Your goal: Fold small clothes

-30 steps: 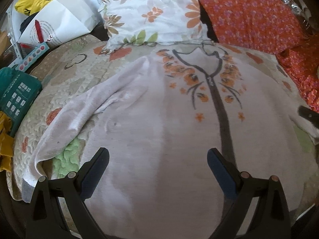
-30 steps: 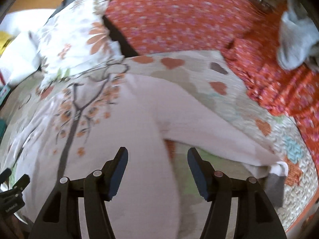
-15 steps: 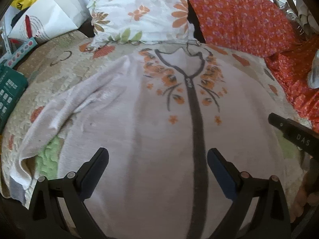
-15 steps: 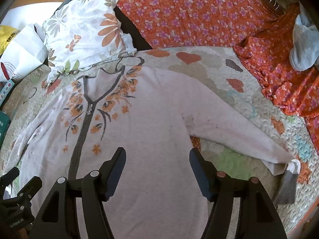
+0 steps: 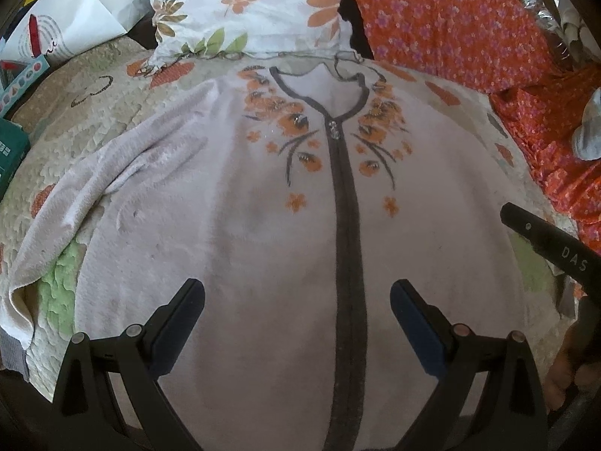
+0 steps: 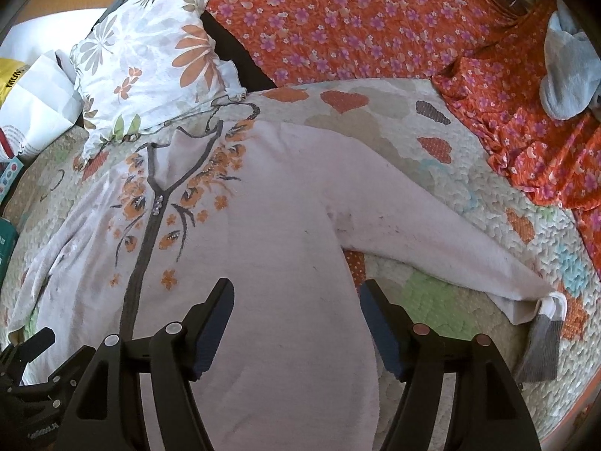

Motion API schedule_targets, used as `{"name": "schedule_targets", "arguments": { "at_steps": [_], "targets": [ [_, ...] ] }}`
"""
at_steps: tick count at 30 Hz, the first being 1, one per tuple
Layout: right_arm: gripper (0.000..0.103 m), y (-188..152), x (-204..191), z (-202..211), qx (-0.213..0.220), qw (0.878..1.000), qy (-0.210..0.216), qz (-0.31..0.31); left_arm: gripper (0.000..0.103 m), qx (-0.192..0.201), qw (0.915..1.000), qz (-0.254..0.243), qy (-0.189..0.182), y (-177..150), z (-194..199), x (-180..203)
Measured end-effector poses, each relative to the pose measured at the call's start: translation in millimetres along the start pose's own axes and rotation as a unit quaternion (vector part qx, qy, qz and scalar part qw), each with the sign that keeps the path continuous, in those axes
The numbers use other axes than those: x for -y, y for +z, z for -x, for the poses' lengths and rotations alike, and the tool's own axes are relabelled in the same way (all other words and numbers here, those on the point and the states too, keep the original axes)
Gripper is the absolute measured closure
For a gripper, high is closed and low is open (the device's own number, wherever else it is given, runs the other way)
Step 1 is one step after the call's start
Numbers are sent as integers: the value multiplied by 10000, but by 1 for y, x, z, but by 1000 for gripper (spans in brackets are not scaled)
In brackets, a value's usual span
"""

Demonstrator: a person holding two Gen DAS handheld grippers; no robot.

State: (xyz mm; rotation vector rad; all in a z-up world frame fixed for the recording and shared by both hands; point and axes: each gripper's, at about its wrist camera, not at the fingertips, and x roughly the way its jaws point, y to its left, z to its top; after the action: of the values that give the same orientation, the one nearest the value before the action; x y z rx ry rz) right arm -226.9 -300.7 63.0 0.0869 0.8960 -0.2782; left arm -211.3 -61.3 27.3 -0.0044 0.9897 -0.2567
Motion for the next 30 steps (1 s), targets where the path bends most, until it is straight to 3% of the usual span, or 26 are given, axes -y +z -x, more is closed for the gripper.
{"name": "schedule_targets", "arguments": {
  "at_steps": [30],
  "targets": [
    [26,-16,-4,-36,-433,9989,122,90,4,-575,9983,11,13,-7,-32,-2]
  ]
}}
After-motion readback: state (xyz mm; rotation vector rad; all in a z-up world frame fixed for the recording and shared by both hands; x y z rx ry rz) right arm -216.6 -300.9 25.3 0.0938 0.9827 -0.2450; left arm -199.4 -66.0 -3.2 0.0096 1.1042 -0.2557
